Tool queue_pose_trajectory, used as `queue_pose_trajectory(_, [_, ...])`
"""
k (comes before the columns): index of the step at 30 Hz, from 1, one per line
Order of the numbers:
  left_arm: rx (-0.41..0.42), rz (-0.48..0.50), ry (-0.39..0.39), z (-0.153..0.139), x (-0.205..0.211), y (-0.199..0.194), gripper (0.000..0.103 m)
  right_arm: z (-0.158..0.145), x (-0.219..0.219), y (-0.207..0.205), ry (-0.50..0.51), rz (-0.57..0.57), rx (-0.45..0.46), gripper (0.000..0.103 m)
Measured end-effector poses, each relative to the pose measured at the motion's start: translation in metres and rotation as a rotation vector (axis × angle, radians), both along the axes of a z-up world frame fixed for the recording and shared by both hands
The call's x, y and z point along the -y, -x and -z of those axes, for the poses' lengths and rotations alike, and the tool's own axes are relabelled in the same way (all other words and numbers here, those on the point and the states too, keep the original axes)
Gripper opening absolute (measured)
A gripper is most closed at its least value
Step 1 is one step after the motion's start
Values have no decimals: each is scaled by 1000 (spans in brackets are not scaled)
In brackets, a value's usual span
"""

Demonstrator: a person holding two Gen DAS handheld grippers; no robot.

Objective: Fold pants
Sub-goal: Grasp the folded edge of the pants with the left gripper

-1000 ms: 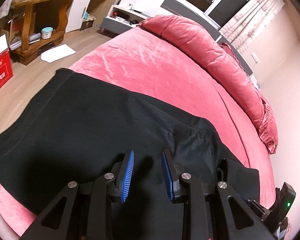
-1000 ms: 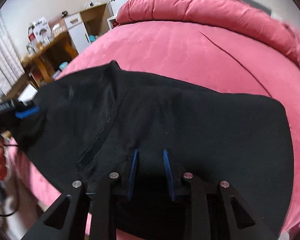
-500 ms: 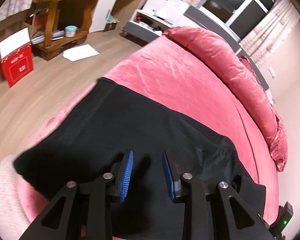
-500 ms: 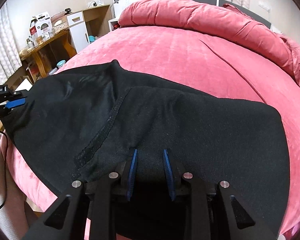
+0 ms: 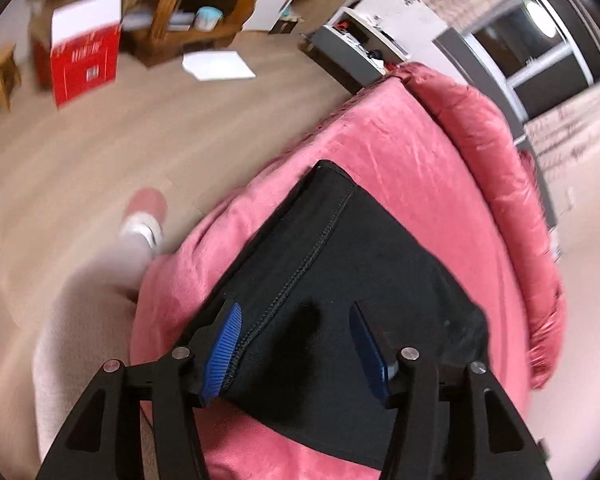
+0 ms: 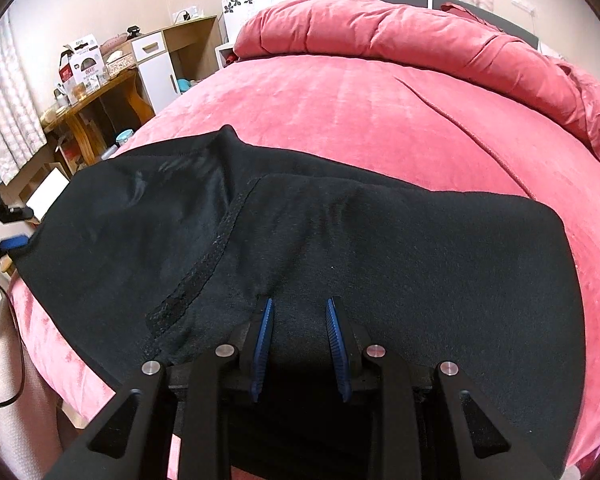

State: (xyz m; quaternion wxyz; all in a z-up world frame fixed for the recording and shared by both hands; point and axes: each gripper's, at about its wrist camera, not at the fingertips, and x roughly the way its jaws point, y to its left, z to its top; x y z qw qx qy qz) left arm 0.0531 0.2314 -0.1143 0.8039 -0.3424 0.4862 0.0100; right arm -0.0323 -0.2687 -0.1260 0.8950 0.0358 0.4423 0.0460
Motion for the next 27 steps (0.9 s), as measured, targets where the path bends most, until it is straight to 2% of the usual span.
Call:
queue_pose_trajectory(1, [0, 1, 7, -1, -2, 1, 57, 0, 0, 0, -1, 0, -1, 28])
queue_pose_trajectory(5, [26, -31, -57, -12, -7, 6, 57, -1, 0, 0, -4, 1, -1, 28])
queue_pose_trajectory(6, [7, -45, -65, -11, -11, 9, 58, -1, 0, 0, -5, 1, -1, 28])
queue_pose_trajectory(7, [-24, -56, -62, -9, -15, 10, 57, 0, 0, 0, -6, 0, -1, 28])
queue_pose_trajectory(10, [-80, -95, 32, 2, -25, 16, 57, -1, 0, 0, -8, 0, -1, 28])
queue_pose_trajectory(13, [-99, -56, 18, 12, -21, 11, 56, 0, 0, 0, -12, 2, -1, 28])
queue_pose_trajectory(15, [-79, -27, -22, 13, -15, 8, 54, 0, 1, 0, -17, 2, -1, 28])
queue_pose_trajectory(17, [-67, 1, -93, 10, -6, 6, 34, 0, 2, 0, -23, 4, -1, 28])
queue_pose_trajectory(19, [-52, 33, -133, 7, -2, 4, 24, 1, 2, 0, -14, 8, 0, 28])
queue_pose_trajectory(23, [14, 27, -172, -15, 9, 9, 18, 1, 2, 0, -16, 7, -1, 28])
queue_pose_trajectory(27, [137, 73, -187, -53, 32, 16, 16, -2, 6, -2, -46, 5, -18, 29])
